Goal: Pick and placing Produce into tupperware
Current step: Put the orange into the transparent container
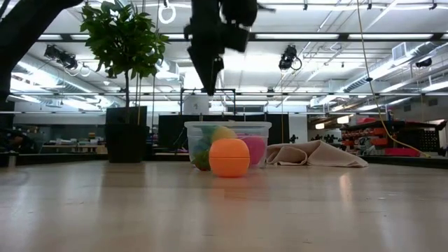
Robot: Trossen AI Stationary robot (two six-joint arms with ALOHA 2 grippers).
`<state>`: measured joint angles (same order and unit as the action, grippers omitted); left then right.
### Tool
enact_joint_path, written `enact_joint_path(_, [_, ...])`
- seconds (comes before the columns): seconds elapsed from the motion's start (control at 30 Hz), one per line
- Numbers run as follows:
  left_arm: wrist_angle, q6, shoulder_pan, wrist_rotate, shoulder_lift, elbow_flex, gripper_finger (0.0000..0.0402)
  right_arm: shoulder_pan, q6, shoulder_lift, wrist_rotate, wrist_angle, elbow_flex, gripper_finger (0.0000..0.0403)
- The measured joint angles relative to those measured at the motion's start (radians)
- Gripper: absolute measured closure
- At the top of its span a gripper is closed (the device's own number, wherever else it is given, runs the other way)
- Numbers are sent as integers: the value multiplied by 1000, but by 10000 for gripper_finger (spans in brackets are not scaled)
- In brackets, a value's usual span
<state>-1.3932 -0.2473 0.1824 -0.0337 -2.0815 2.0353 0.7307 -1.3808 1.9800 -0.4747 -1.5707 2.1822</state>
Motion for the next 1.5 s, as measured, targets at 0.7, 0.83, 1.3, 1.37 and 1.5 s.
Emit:
enact_joint_path(0.7, [135, 138, -350, 109, 69, 3, 171, 65, -15, 0, 0, 0, 0, 208])
enact_joint_path(0.83, [131, 193, -355, 100, 69, 3, 178, 70, -16, 0, -1, 0, 0, 208])
enact_joint_path(1.3, [261, 222, -340, 23, 31, -67, 176, 70, -10, 0, 0, -1, 0, 208])
enact_joint_path(1.37, [290, 249, -328, 22, 21, -120, 169, 71, -13, 0, -1, 0, 0, 208])
enact_joint_path(1.5, [335, 293, -299, 8, 17, -240, 156, 70, -30, 0, 0, 1, 0, 208])
